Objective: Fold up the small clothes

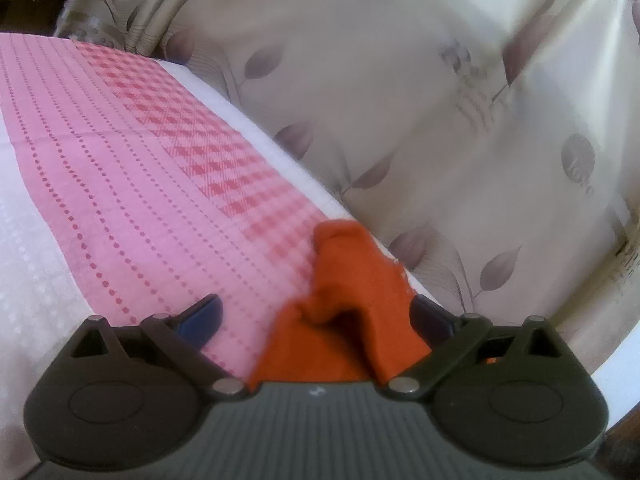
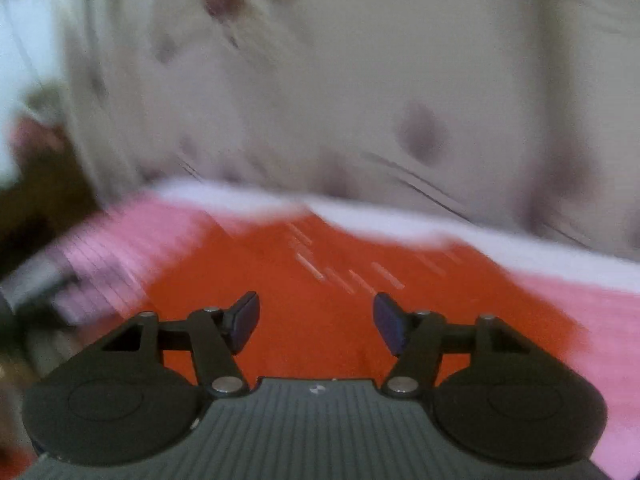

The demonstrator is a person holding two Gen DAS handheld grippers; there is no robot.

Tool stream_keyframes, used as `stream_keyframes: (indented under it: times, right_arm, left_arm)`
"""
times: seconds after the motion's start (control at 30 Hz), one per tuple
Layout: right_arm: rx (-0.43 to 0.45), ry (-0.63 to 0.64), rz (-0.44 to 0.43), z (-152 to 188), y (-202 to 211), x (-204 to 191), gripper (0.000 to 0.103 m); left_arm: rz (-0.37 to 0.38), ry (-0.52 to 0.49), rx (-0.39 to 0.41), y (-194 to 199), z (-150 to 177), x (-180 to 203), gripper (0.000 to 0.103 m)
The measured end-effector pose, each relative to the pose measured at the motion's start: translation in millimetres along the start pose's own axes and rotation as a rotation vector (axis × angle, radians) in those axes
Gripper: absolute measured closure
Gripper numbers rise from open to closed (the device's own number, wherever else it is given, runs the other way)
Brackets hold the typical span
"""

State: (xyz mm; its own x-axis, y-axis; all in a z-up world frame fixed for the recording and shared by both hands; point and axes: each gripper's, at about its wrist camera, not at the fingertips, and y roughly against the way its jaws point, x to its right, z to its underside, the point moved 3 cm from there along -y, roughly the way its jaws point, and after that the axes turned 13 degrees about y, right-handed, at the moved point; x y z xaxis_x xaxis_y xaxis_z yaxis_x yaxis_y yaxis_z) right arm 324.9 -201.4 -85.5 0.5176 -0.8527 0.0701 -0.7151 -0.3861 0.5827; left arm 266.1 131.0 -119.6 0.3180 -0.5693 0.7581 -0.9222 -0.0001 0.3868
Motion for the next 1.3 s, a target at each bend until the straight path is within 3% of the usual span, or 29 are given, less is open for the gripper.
stream_keyframes:
  times: [0.1,0.2,0.23,0.3,0.33,0.37,0.47,0.6,0.8,0.93,0.97,1.0,1.03,1.07,1.1,1.3]
  right_arm:
    - [-0.123,-0.048,0.039,36,-3,14,0.039]
    - [-0.014,-0.126,0.022,36,27,14,0.039]
    - [0.096,-0.209,-0.002,36,54,14,0.039]
    - [0.214,-0.324,-0.07,49,97,9,0.02]
    - [0.21,-0.35,-0.112,62,117,-1,0.006]
    - [0.203,-0.347,-0.138,73,134,-13,0.003]
    - [0.207,-0.296,-0.128,113,189,-45,0.003]
    - [0.138,-0.308,-0.146,158,218,-79,0.003]
    - [0.072,-0.283,-0.17,179,212,-129,0.009]
    - [0.088,-0.268,-0.187,177,198,-159,0.013]
    - [0.09,-0.279,-0.185,173,194,-160,0.018]
    - [0.094,-0.301,-0.194,171,190,-161,0.025]
    - [0.088,-0.341,-0.214,171,185,-161,0.052]
    - [0.078,-0.378,-0.217,173,180,-160,0.08]
    - [0.079,-0.417,-0.228,176,176,-158,0.085]
    - [0.167,-0.645,-0.326,189,179,-139,0.085]
  left_arm:
    - [-0.013,-0.02,-0.008,-1,2,2,0.002]
    - [-0.016,-0.082,-0.071,-3,1,7,0.002]
    - [-0.009,-0.109,-0.133,-2,-3,8,0.002]
    - [-0.001,-0.112,-0.234,16,-9,4,0.002]
    - [0.026,-0.109,-0.282,33,-14,1,0.002]
    - [0.041,-0.105,-0.319,47,-19,-3,0.002]
    - [0.095,-0.121,-0.41,99,-26,-17,0.002]
    - [0.123,-0.106,-0.484,152,-18,-46,0.002]
    - [0.127,-0.1,-0.561,193,15,-75,0.003]
    - [0.16,-0.144,-0.543,201,26,-77,0.006]
    - [0.155,-0.161,-0.548,201,27,-75,0.024]
    - [0.152,-0.163,-0.575,199,30,-76,0.071]
    - [0.131,-0.138,-0.632,193,36,-79,0.093]
    - [0.123,-0.088,-0.652,188,42,-86,0.096]
    - [0.143,-0.048,-0.639,189,45,-91,0.096]
    - [0.19,-0.099,-0.563,198,46,-81,0.096]
